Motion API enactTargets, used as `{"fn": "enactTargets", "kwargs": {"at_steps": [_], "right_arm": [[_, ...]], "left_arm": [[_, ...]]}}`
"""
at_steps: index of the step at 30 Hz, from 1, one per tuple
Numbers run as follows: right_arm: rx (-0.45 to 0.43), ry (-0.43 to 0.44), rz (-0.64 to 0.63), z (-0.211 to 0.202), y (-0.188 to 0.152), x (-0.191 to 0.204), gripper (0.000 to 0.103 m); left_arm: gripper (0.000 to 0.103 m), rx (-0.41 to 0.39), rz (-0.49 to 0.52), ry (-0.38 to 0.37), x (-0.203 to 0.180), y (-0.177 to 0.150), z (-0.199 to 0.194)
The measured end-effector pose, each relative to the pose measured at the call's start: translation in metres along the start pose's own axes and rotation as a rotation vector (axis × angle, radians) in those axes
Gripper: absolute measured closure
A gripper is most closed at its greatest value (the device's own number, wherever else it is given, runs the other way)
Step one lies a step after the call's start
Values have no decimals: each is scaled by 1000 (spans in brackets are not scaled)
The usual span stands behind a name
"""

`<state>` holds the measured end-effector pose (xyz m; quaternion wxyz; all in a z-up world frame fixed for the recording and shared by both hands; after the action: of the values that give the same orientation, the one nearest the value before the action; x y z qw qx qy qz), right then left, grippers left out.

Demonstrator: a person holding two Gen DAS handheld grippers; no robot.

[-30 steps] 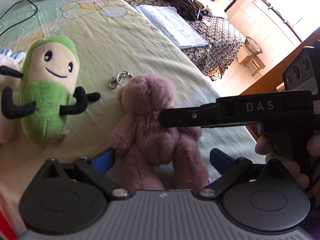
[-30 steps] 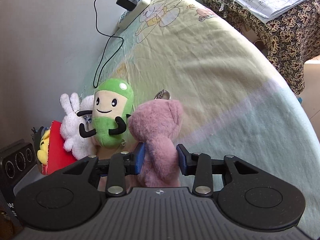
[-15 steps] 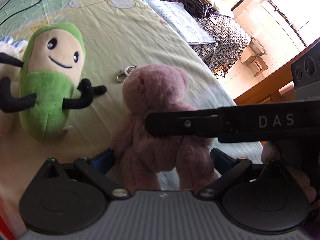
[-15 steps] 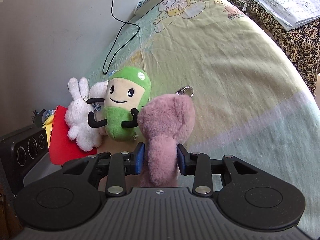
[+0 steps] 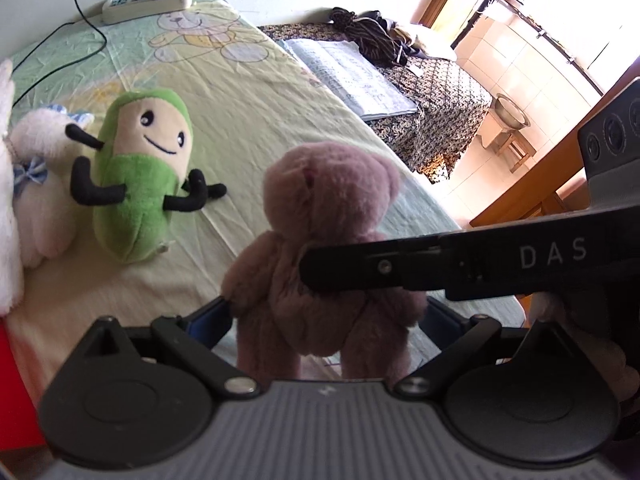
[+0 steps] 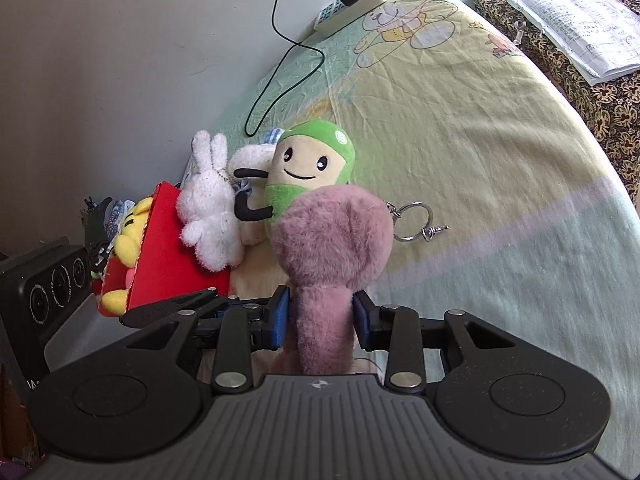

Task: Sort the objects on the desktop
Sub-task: 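Carry the pink teddy bear in the right gripper to the red box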

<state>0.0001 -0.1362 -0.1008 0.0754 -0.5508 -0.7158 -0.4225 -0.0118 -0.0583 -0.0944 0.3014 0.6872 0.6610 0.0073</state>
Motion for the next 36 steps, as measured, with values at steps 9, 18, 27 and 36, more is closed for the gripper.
{"fn": "enactTargets", "kwargs": {"at_steps": [9,18,27,36], "right_arm": [[2,48,-89,8,3,55,67],[-72,73,-121,17,12,130,67],[-164,87,-183,31,23,207,67],[-271,105,-293,50,50,273,69]], "left_arm": [[5,-80,-23,21,26,-11,-55],[5,-187,8,-14,68,-11,-138],[5,-300,37,-49,114,-7,-211],[3,-379,104,-6,157,8,-255]]}}
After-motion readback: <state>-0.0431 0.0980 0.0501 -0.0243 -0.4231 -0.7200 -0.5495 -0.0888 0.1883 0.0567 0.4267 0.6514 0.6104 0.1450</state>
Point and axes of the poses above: each gripper's, at about its wrist camera, not at the fingertips, and z roughly the way its jaws point, x to its left, y to its top, the point moved 7 cm from there along z, roughly the way its jaws point, and after that the axes turned 11 degrees about -z, right-handed, at the moved point
